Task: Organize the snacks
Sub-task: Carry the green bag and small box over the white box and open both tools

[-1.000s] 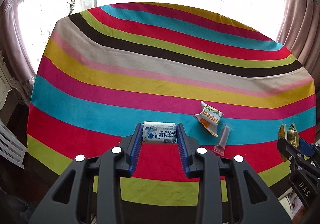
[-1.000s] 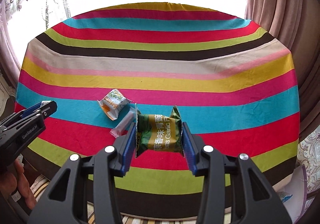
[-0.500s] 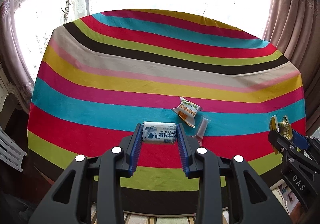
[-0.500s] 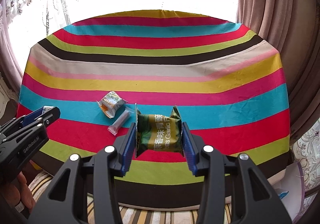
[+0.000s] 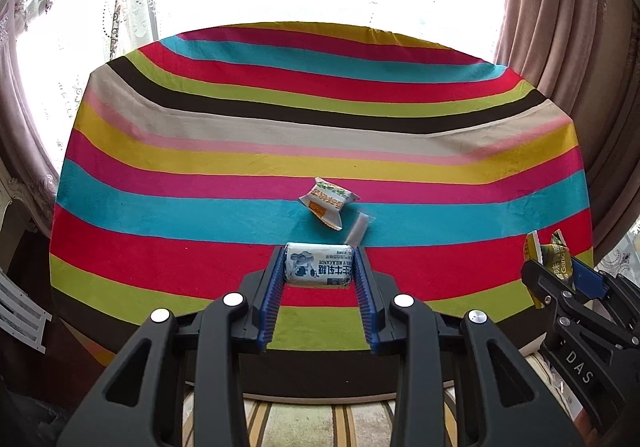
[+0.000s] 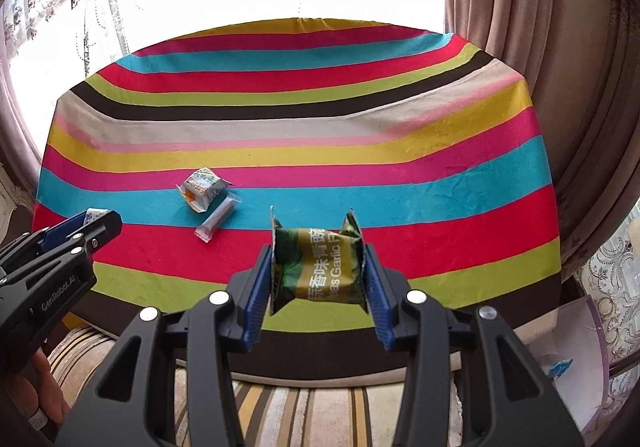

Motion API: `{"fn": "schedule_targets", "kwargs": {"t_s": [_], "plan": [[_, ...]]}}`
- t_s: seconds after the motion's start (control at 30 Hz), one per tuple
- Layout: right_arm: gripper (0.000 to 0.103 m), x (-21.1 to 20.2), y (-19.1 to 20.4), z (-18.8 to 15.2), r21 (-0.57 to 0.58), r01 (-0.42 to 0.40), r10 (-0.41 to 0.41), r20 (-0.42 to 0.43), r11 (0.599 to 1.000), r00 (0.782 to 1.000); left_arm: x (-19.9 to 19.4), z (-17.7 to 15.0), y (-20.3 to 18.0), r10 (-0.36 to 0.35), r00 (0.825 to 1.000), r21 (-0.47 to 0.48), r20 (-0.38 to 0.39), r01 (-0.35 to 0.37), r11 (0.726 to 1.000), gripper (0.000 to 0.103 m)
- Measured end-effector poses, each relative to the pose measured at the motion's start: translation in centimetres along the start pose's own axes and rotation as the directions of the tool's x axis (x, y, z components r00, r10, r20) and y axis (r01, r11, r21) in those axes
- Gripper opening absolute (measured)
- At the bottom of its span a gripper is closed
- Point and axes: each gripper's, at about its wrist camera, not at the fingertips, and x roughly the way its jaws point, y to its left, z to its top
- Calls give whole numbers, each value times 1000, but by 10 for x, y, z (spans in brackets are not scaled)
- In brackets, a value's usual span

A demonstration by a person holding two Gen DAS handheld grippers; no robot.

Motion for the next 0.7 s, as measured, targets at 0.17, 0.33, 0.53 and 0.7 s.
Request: {"fn": "schedule_targets", "kwargs": {"t_s": [0.17, 0.33, 0.53, 0.7], "plan": [[44, -7, -17, -10, 20, 12, -12, -4, 1000, 1000, -5, -7, -22, -26, 1000, 34, -3, 26, 999, 32], [44, -13, -38, -23, 51, 32, -31, -12, 998, 999, -11, -16, -45, -60, 998, 69, -14, 61, 996, 32], [44, -21, -70, -41, 87, 66, -63, -29, 994, 998, -15, -27, -77, -96, 995, 121, -31, 99, 988, 32], [44, -28, -94, -52, 119, 93, -89, -36, 989, 995, -16, -38, -107, -131, 990, 167, -55, 139, 976, 32]]}}
